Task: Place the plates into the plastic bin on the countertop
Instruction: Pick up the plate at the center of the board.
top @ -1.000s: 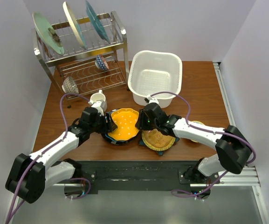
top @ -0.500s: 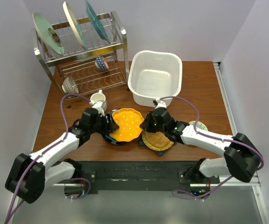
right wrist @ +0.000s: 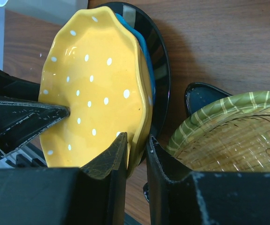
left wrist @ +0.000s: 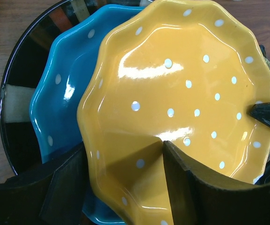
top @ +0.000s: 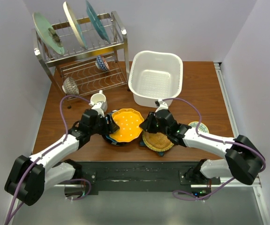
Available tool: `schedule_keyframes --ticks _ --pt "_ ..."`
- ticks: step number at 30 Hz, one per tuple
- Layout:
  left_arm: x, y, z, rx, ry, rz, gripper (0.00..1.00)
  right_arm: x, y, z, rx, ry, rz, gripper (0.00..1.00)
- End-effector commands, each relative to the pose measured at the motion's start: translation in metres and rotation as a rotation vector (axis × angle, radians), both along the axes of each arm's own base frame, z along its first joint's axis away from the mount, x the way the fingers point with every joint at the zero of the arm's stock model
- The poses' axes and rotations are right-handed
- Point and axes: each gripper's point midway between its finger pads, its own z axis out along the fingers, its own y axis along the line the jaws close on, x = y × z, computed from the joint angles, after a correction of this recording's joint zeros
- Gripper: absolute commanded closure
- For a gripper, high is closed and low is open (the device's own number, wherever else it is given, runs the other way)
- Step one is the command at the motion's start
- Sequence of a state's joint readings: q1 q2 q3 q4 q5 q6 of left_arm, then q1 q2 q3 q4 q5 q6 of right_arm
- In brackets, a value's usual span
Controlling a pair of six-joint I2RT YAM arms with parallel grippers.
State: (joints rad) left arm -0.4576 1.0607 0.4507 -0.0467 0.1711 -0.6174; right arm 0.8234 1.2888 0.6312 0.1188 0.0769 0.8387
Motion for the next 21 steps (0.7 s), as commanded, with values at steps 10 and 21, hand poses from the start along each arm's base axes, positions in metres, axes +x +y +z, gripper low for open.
schedule_keyframes --ticks 10,21 --pt "-0.001 0.009 0.02 0.009 -0.073 0.03 0.22 -0.003 0.004 0.056 0.116 -0.108 0.011 1.0" --pt "0.002 0.017 0.042 0.021 -0.134 0.061 0.1 0.002 -0.008 0.057 0.069 -0.103 -0.031 1.0"
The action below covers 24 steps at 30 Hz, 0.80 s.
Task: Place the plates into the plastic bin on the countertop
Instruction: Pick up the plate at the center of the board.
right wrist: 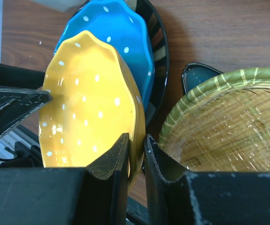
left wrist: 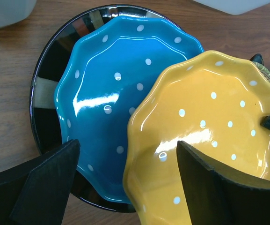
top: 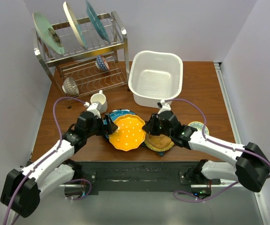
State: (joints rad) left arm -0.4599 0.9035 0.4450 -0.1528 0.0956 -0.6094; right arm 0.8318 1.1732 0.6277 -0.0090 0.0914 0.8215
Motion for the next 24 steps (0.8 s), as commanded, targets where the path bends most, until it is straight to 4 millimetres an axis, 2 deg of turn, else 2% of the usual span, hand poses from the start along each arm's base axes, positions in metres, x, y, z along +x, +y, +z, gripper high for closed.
schedule_keyframes --ticks 1,5,14,24 --pt "0.008 0.001 0.025 -0.003 -0.076 0.01 0.06 0.016 0.007 0.044 0.094 -0.097 -0.04 1.0" --pt "0.01 0.003 0.04 -0.013 -0.125 0.015 0.0 0.018 0.004 0.043 0.086 -0.091 -0.051 1.0" --pt "0.01 0.006 0.078 -0.034 -0.237 0.011 0.0 0.021 0.001 0.05 0.088 -0.099 -0.056 1.0" --pt "0.013 0.008 0.08 -0.014 -0.232 0.02 0.0 0.022 -0.005 0.062 0.14 -0.092 -0.048 1.0"
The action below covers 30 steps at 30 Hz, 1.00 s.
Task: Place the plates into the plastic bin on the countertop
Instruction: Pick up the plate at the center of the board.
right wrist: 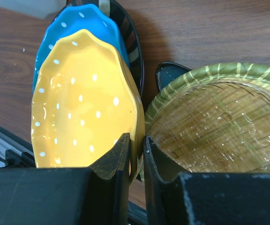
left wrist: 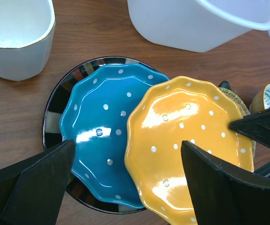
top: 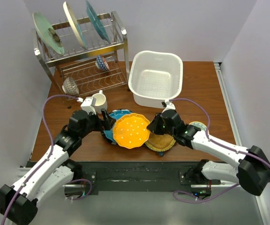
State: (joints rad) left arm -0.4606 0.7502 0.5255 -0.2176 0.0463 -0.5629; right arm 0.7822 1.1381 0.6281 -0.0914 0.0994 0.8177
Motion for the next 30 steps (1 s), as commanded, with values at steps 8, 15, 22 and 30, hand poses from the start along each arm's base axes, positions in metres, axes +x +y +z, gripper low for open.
schedule_keyframes --ticks 8,15,22,30 --pt "0.006 0.002 0.016 0.011 -0.048 0.014 0.0 0.023 0.007 0.07 0.209 -0.115 -0.013 1.0" --pt "0.005 0.003 0.008 0.021 -0.027 0.016 0.0 0.022 0.004 0.078 0.248 -0.104 0.004 1.0" --pt "0.005 0.005 0.002 0.029 -0.016 0.021 0.0 0.02 0.004 0.088 0.259 -0.109 0.02 1.0" --pt "0.004 0.004 -0.003 0.03 -0.006 0.021 0.0 0.023 0.001 0.104 0.254 -0.138 0.019 1.0"
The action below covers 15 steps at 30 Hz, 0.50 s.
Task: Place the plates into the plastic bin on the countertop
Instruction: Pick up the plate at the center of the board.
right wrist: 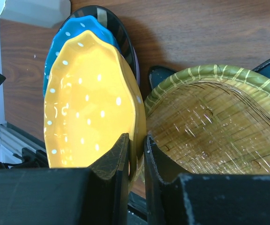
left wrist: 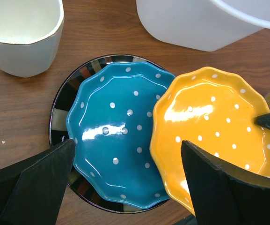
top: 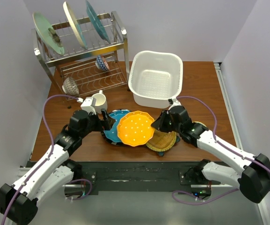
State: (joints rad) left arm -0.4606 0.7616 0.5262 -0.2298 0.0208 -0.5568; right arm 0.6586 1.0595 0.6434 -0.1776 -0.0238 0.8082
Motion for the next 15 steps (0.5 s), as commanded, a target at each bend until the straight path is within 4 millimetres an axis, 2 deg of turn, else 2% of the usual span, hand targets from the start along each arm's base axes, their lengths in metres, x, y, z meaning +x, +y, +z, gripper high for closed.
schedule_keyframes --ticks 1,15 --pt "0.002 0.0 0.002 0.005 -0.018 0.002 0.0 0.02 0.024 0.089 0.202 -0.18 0.027 1.0" --pt "-0.002 0.002 -0.008 0.018 -0.001 -0.007 0.0 0.03 0.023 0.118 0.195 -0.231 0.033 1.0"
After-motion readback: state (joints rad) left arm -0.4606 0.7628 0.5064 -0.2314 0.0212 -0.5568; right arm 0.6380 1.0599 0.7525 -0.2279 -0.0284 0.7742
